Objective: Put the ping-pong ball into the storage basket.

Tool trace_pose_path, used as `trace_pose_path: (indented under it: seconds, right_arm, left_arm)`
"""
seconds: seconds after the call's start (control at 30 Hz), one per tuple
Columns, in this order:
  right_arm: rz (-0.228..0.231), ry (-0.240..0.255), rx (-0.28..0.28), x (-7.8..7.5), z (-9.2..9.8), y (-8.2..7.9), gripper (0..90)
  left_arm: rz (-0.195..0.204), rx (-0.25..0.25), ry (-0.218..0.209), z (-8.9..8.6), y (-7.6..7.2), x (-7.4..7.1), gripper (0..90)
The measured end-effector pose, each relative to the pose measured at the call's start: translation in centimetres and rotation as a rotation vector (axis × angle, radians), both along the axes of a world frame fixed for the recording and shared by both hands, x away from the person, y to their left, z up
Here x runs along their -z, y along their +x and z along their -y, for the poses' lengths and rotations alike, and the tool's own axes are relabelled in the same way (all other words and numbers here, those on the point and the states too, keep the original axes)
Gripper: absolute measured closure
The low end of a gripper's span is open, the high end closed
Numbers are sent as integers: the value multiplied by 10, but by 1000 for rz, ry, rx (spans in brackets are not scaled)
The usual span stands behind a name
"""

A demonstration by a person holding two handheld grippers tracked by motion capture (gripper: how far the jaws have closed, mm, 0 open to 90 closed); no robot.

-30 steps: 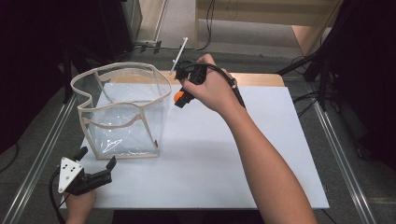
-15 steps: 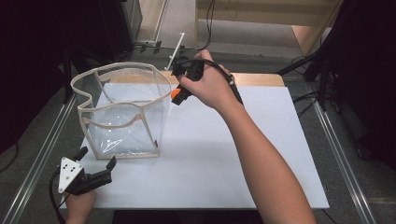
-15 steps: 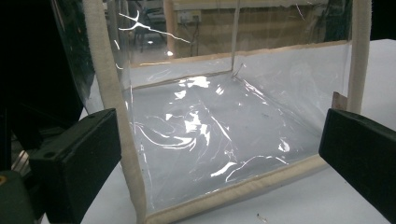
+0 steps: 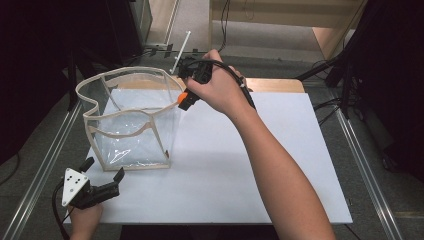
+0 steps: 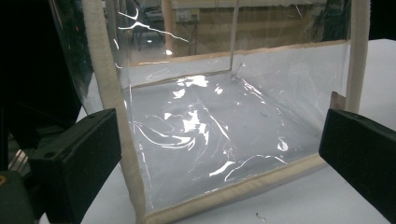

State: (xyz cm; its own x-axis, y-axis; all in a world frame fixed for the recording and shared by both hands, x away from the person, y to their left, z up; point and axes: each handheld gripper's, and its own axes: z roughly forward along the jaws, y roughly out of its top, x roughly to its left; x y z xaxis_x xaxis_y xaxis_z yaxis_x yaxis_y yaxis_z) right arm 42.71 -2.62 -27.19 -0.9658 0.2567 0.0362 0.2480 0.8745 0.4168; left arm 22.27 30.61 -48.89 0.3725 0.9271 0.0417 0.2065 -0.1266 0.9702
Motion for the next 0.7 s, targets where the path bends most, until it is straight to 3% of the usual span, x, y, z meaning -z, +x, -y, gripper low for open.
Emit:
trace_pose_path:
  seconds: [0.7]
  right_arm:
    - [1, -2, -16, -6, -20, 5, 479]
  left_arm:
    - [-1, 5, 2, -1, 0, 0, 0]
